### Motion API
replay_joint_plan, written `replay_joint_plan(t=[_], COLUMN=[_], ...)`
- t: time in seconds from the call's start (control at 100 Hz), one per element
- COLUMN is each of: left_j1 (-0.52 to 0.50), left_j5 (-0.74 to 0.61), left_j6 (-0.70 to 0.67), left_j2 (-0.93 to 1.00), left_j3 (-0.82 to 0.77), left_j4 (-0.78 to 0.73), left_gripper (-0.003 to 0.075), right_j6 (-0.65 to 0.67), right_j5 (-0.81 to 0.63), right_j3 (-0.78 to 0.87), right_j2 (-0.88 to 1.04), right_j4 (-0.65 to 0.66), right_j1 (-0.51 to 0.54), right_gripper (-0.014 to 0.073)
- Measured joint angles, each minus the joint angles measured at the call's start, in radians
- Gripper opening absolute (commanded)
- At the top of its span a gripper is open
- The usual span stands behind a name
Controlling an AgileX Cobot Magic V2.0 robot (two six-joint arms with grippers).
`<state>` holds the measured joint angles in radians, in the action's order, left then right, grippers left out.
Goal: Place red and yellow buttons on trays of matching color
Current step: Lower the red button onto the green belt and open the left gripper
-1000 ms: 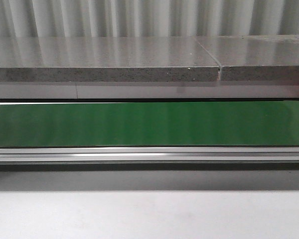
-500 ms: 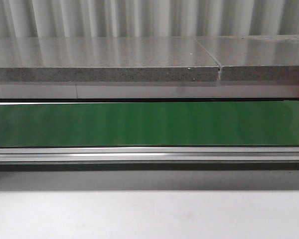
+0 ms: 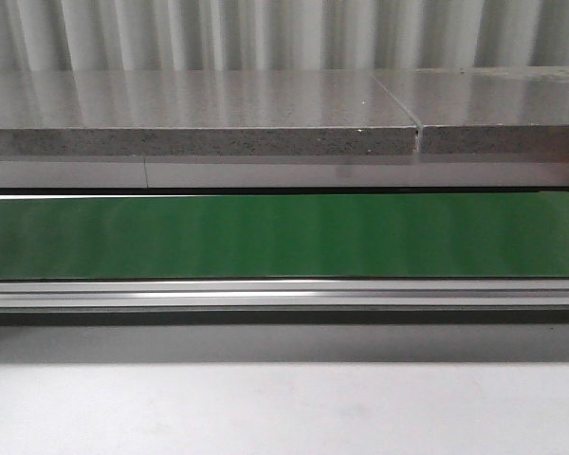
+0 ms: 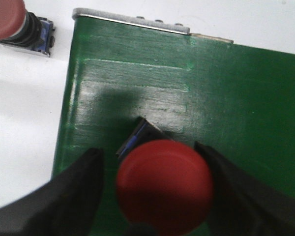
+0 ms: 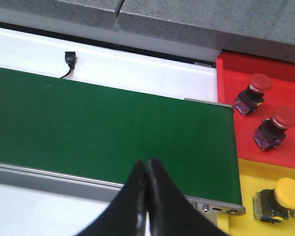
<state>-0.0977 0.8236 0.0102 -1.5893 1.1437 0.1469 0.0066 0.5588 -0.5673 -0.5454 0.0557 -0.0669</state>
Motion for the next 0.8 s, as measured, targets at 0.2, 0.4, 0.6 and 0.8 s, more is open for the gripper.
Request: replay_joint_plan(t=[0.2,0.4,0.6,0.8], left_j1=[0.044,0.090,0.083,-0.036], left_j5=[0.021,0.057,0.064,0.055], left_j6=[0.005,0.025,0.030,0.018], left_j2=[0.004,0.059,0.143,0.162], left_j3=[0.008,0.053,0.080,0.074], left_j4=[-0.002,-0.002,-0.006,-0.008], left_gripper=[0.0652,0.0652,0.0652,0.0652], right_j6=[0.000,0.000,0.000,0.000], right_j5=[0.000,0.000,0.000,0.000], right_j3=[0.000,0.000,0.000,0.000], right_j2=[0.000,0.000,0.000,0.000], right_j4=[0.000,0.000,0.000,0.000], right_j1=[0.000,0.000,0.000,0.000], right_gripper=[-0.0067,-0.0067,-0.0067,-0.0067])
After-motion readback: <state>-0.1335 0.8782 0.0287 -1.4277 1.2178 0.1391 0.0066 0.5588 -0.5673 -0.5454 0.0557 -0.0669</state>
